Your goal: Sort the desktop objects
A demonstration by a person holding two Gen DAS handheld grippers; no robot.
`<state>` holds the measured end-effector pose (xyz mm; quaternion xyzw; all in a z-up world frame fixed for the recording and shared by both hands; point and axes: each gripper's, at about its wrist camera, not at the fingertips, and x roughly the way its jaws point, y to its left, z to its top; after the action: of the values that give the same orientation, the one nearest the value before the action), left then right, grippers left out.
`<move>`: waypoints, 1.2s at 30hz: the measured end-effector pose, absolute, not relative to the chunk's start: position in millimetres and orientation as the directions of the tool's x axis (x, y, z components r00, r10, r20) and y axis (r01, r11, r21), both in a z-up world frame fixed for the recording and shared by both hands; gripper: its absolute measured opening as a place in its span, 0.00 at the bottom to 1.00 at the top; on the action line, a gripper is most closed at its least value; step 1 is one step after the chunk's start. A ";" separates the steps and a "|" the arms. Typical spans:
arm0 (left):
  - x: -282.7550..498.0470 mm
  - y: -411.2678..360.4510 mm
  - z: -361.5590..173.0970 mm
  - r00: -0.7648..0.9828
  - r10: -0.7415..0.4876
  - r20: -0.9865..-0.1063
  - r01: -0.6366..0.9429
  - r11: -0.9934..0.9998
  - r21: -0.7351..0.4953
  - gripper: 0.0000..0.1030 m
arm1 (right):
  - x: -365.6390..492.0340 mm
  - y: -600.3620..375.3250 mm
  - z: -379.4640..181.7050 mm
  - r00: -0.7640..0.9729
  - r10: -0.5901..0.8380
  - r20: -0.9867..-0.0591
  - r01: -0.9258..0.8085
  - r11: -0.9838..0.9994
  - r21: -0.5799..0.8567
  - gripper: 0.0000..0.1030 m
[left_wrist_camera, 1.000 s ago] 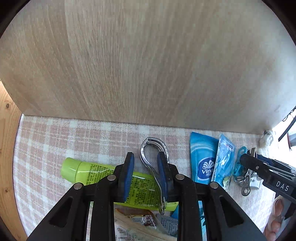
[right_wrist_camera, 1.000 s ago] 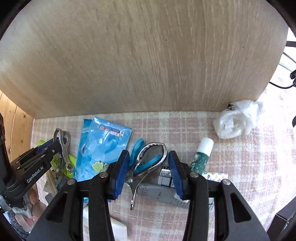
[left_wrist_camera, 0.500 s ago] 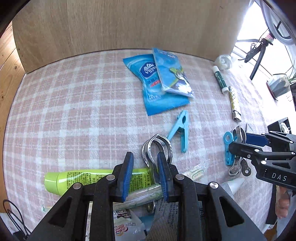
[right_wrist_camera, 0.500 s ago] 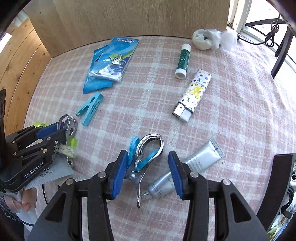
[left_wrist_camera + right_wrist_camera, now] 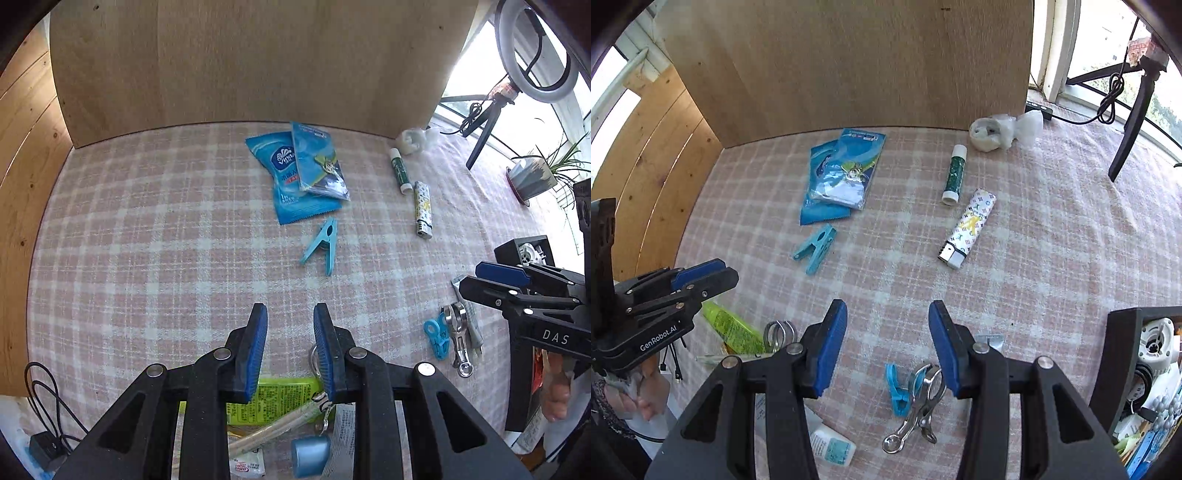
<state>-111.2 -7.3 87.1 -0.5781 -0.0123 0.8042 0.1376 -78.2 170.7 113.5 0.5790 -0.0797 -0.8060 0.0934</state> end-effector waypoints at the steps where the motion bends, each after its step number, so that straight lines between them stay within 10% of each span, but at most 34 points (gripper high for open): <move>1: -142.0 -4.2 89.8 -0.298 0.243 -0.923 -0.193 -0.962 -0.191 0.23 | -105.6 165.3 107.5 -0.317 -0.261 -0.912 0.056 -0.965 0.257 0.46; 28: -247.6 -13.9 16.6 -0.229 0.318 -0.920 -0.054 -0.948 -0.315 0.23 | -273.9 101.9 12.3 -0.198 -0.167 -0.966 -0.039 -0.983 0.178 0.61; 36: -258.7 17.8 16.2 -0.224 0.303 -0.926 -0.078 -0.953 -0.293 0.47 | -264.8 128.9 12.5 -0.187 -0.142 -0.972 -0.044 -0.987 0.153 0.56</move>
<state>-258.7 17.8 16.2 -0.6108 -0.0922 0.7768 0.1225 -264.8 128.9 12.5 0.6368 -0.0732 -0.7669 0.0318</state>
